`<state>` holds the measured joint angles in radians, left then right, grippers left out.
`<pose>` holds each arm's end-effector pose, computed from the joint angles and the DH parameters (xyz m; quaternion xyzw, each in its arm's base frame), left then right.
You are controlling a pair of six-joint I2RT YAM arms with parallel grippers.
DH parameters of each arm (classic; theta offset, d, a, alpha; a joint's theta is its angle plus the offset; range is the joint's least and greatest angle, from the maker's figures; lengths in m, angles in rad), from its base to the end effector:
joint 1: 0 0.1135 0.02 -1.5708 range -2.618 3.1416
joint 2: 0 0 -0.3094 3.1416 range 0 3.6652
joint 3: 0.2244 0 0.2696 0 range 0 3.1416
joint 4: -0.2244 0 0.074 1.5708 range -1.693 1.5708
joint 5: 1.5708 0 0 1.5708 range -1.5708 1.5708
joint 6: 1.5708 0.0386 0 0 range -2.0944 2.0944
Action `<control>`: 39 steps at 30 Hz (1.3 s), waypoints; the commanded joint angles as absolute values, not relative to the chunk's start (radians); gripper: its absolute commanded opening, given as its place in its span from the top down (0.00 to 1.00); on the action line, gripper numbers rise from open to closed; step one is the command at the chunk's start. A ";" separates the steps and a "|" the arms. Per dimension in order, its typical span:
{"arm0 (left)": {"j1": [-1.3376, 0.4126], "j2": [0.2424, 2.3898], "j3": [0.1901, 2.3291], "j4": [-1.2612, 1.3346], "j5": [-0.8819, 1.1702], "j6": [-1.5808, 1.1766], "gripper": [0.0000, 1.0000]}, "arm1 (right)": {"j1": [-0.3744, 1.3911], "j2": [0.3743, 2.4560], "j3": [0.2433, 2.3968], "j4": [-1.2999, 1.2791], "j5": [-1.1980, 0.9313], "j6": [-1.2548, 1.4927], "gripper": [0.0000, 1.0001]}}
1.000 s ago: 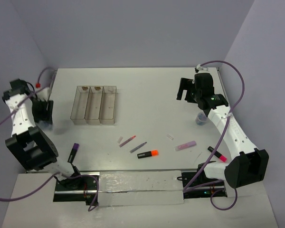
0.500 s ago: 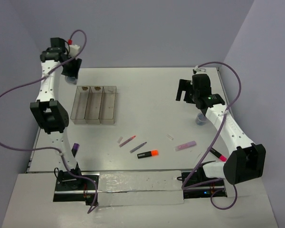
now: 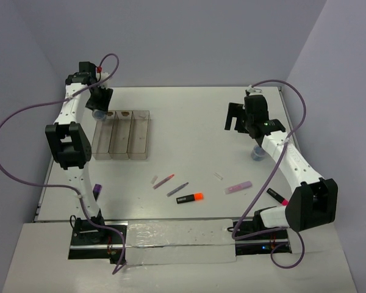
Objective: Sort the stationery into containers
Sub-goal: Place the stationery in the storage box.
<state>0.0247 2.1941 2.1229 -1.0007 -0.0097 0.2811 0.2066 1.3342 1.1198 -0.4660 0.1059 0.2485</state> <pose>0.5208 0.0132 0.3070 0.1227 0.9612 0.0422 0.2433 0.2988 0.0585 0.3463 0.0417 0.9006 0.0505 0.4297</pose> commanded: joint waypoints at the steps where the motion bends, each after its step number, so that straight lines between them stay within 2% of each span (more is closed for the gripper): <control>1: 0.011 2.180 2.098 -0.941 0.040 0.242 1.00 | 0.188 1.361 1.134 -0.465 0.122 0.260 0.00; 9: 0.009 2.191 2.059 -0.925 0.038 0.240 0.99 | 0.112 1.361 1.102 -0.464 0.053 0.302 0.00; 14: 0.011 2.221 2.052 -0.933 0.038 0.231 0.85 | 0.018 1.367 1.080 -0.462 0.008 0.347 0.00; 21: 0.009 2.239 2.060 -0.931 0.042 0.218 0.64 | -0.055 1.396 1.062 -0.481 0.107 0.395 0.00; 28: 0.010 2.235 2.054 -0.927 0.055 0.213 0.54 | -0.096 1.476 1.050 -0.500 0.144 0.419 0.00; 32: 0.009 2.237 2.062 -0.930 0.060 0.210 0.43 | -0.114 1.520 1.038 -0.499 0.144 0.422 0.00; 39: 0.010 2.234 2.080 -0.940 0.064 0.206 0.33 | -0.133 1.538 0.997 -0.487 0.144 0.418 0.00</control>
